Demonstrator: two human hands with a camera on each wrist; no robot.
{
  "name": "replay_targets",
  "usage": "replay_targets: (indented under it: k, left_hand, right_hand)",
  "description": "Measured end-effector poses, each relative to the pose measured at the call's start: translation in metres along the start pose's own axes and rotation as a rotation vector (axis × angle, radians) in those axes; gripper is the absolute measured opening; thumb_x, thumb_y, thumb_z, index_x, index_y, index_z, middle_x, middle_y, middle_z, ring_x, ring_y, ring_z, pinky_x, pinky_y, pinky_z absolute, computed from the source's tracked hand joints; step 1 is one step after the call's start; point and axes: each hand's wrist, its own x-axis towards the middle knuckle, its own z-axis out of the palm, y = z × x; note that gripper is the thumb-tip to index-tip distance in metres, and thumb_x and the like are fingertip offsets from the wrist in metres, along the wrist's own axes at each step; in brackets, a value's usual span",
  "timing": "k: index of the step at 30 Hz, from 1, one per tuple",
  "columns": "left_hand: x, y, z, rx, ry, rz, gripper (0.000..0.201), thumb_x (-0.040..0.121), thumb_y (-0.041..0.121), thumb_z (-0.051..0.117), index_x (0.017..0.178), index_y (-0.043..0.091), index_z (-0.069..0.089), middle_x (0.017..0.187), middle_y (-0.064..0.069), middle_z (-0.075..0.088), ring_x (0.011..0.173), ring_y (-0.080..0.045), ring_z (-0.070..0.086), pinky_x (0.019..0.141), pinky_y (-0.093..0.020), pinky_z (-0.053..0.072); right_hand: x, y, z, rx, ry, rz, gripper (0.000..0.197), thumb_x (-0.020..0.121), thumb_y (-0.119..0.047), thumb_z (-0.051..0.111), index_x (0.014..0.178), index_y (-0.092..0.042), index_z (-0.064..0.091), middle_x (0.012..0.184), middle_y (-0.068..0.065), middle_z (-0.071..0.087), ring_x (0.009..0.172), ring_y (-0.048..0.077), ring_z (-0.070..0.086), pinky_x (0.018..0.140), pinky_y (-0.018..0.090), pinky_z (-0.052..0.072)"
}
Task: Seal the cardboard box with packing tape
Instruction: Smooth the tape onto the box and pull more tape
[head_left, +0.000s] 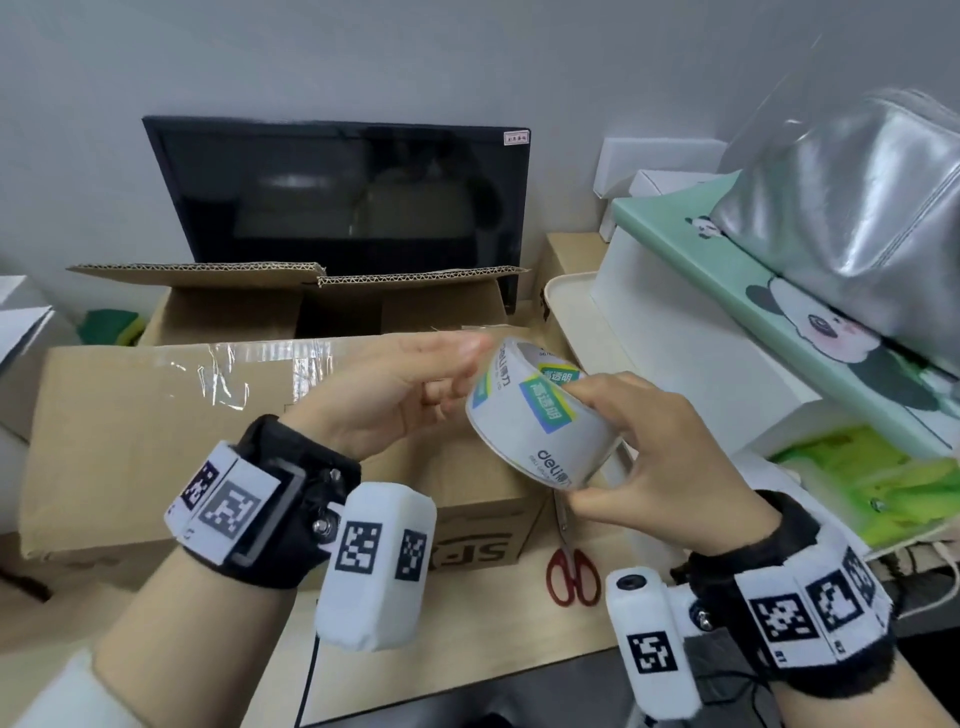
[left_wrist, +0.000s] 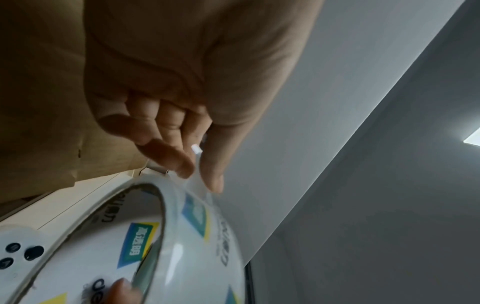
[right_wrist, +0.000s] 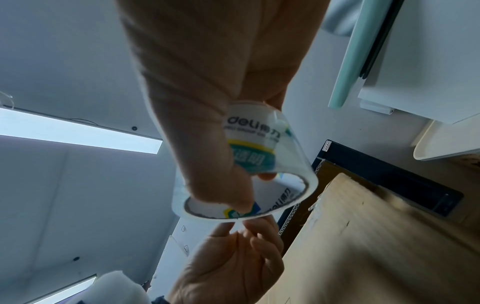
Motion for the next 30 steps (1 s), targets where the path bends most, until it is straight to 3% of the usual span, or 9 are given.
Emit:
replay_targets:
  k: [3, 5, 8, 11, 15, 18, 22, 28, 30]
  left_hand:
    - [0.001, 0.004, 0.005, 0.077, 0.074, 0.017, 0.041, 0.069, 0.029, 0.064, 0.105, 0.010, 0.069, 0.057, 0.008, 0.059, 0.062, -0.009, 0.048, 0.069, -0.027, 0.043]
    - [0.003, 0.006, 0.008, 0.133, 0.182, 0.061, 0.027, 0.065, 0.027, 0.067, 0.087, 0.012, 0.072, 0.058, 0.006, 0.062, 0.057, -0.006, 0.053, 0.065, -0.025, 0.044]
    - [0.007, 0.004, 0.013, 0.219, 0.347, 0.156, 0.002, 0.071, 0.016, 0.072, 0.072, 0.016, 0.071, 0.059, 0.006, 0.067, 0.052, -0.001, 0.058, 0.062, -0.021, 0.044]
    - [0.008, 0.000, 0.009, 0.280, 0.438, 0.205, 0.007, 0.077, 0.014, 0.070, 0.071, 0.016, 0.071, 0.053, 0.008, 0.065, 0.051, 0.000, 0.058, 0.061, -0.020, 0.044]
    - [0.002, -0.007, -0.004, 0.306, 0.495, 0.190, 0.009, 0.079, 0.015, 0.069, 0.070, 0.014, 0.068, 0.050, 0.006, 0.064, 0.049, 0.000, 0.056, 0.060, -0.021, 0.043]
    - [0.002, -0.019, -0.003, 0.321, 0.548, 0.176, 0.015, 0.080, 0.020, 0.069, 0.069, 0.011, 0.068, 0.050, 0.007, 0.061, 0.048, 0.000, 0.051, 0.057, -0.020, 0.038]
    - [0.001, -0.035, 0.006, 0.295, 0.548, 0.090, 0.015, 0.079, 0.028, 0.069, 0.074, 0.014, 0.070, 0.064, -0.001, 0.071, 0.057, -0.004, 0.058, 0.060, -0.020, 0.040]
    - [0.013, -0.035, 0.013, 0.494, 0.625, 0.125, 0.027, 0.069, 0.026, 0.080, 0.071, 0.005, 0.064, 0.061, -0.004, 0.070, 0.055, -0.009, 0.065, 0.064, -0.026, 0.049]
    - [0.017, -0.036, 0.016, 0.578, 0.657, 0.143, 0.026, 0.069, 0.027, 0.081, 0.068, 0.009, 0.062, 0.058, -0.002, 0.069, 0.054, -0.008, 0.064, 0.062, -0.025, 0.049]
  right_hand:
    - [0.001, 0.009, -0.004, -0.007, -0.014, -0.017, 0.049, 0.056, -0.031, 0.056, 0.105, -0.029, 0.049, 0.088, 0.003, 0.067, 0.079, 0.015, 0.052, 0.066, 0.028, 0.044]
    - [0.001, 0.014, -0.007, -0.028, -0.034, -0.006, 0.051, 0.055, -0.032, 0.055, 0.106, -0.030, 0.049, 0.086, 0.000, 0.065, 0.077, 0.014, 0.051, 0.065, 0.028, 0.044]
    - [0.008, 0.018, -0.016, -0.059, -0.103, 0.082, 0.057, 0.053, -0.031, 0.061, 0.108, -0.037, 0.046, 0.083, -0.005, 0.064, 0.071, 0.015, 0.053, 0.062, 0.032, 0.047]
    - [0.013, 0.026, -0.030, -0.148, -0.181, 0.177, 0.064, 0.051, -0.028, 0.066, 0.111, -0.041, 0.044, 0.077, -0.011, 0.059, 0.068, 0.012, 0.053, 0.059, 0.029, 0.045]
    - [0.018, 0.038, -0.036, -0.362, -0.239, 0.289, 0.055, 0.056, -0.026, 0.072, 0.108, -0.032, 0.054, 0.076, -0.008, 0.056, 0.072, 0.022, 0.054, 0.061, 0.033, 0.045]
    - [0.024, 0.046, -0.026, -0.401, -0.263, 0.283, 0.053, 0.059, -0.024, 0.069, 0.109, -0.030, 0.053, 0.083, -0.007, 0.055, 0.076, 0.021, 0.050, 0.060, 0.032, 0.039]
    - [0.030, 0.060, -0.019, -0.523, -0.344, 0.292, 0.056, 0.062, -0.025, 0.066, 0.116, -0.029, 0.051, 0.099, -0.004, 0.054, 0.086, 0.027, 0.053, 0.063, 0.029, 0.031]
    - [0.037, 0.066, -0.018, -0.554, -0.435, 0.318, 0.055, 0.062, -0.026, 0.067, 0.115, -0.028, 0.052, 0.099, -0.003, 0.052, 0.089, 0.027, 0.054, 0.065, 0.030, 0.037]
    - [0.040, 0.065, -0.018, -0.551, -0.447, 0.331, 0.055, 0.062, -0.026, 0.067, 0.115, -0.028, 0.053, 0.100, -0.002, 0.052, 0.090, 0.027, 0.055, 0.067, 0.031, 0.040]
